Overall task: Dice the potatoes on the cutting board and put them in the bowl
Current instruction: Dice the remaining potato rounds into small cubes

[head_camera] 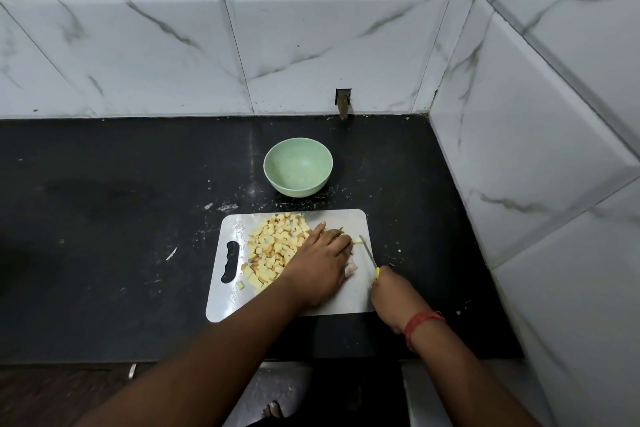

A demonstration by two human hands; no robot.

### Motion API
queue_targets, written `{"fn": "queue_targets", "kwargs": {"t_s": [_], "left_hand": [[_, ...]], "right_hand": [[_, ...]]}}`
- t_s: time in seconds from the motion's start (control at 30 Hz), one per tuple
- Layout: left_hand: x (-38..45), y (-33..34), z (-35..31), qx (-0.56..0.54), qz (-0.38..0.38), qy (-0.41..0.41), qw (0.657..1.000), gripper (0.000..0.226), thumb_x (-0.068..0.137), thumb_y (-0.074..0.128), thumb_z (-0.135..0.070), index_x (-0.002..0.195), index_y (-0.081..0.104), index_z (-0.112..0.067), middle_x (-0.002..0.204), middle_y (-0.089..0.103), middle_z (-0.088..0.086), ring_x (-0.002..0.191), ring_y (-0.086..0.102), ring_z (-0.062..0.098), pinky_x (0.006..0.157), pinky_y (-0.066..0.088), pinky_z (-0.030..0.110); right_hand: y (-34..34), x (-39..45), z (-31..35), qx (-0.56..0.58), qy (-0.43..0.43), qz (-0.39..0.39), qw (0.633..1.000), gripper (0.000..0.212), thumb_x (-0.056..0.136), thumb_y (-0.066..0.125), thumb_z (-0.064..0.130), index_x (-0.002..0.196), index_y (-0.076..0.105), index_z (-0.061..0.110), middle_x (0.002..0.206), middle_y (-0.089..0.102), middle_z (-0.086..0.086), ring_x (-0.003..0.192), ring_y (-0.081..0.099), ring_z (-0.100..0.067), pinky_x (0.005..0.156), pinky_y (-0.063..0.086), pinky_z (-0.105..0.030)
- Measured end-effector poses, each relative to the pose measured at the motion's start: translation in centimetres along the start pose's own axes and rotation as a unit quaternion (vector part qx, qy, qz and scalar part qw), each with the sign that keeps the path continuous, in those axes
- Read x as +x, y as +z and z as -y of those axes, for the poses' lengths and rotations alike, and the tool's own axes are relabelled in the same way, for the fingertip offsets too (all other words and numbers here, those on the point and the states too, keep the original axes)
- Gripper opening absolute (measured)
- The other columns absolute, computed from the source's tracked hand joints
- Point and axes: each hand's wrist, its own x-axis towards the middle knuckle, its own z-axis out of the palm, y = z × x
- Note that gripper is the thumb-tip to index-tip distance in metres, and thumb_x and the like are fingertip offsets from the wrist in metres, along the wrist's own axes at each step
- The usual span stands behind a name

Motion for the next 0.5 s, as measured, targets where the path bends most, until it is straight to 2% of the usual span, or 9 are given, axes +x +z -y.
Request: {"fn": "queue_targets", "kwargs": {"t_s": [0.17, 0.33, 0.5], "left_hand": [[0.2, -0.4, -0.6, -0.009, 0.007, -0.014, 1.000, 0.071, 0.102, 0.012, -0.049, 0.147, 0.052, -0.012, 0.146, 0.048, 0.004, 0.143, 0.033, 0.027, 0.127, 0.006, 0.049], [0.1, -0.5, -0.6, -0.018, 0.018, -0.022, 0.999, 0.060, 0.108, 0.025, -0.047, 0.151, 0.046, -0.012, 0.150, 0.043, 0.003, 0.146, 0.029, 0.026, 0.127, 0.007, 0.049], [0.1, -0.5, -0.7, -0.022, 0.018, -0.027, 0.999, 0.059, 0.107, 0.027, -0.047, 0.150, 0.047, -0.013, 0.151, 0.043, 0.003, 0.146, 0.030, 0.027, 0.127, 0.006, 0.050]], "right_hand": [[1.4, -0.4, -1.0, -0.037, -0.002, 0.007, 0.999, 0.020, 0.097, 0.040, 0.009, 0.114, 0.048, 0.003, 0.115, 0.063, -0.019, 0.103, 0.063, -0.033, 0.076, 0.044, -0.029], [1.1, -1.3, -1.8, -0.026, -0.007, -0.020, 0.999, 0.012, 0.100, 0.038, 0.014, 0.105, 0.047, 0.007, 0.113, 0.063, -0.017, 0.103, 0.062, -0.032, 0.075, 0.042, -0.029], [0.5, -0.2, 0.0, -0.017, -0.020, -0.021, 0.999, 0.018, 0.099, 0.041, 0.014, 0.111, 0.049, 0.003, 0.116, 0.062, -0.019, 0.106, 0.061, -0.033, 0.075, 0.042, -0.028]]}}
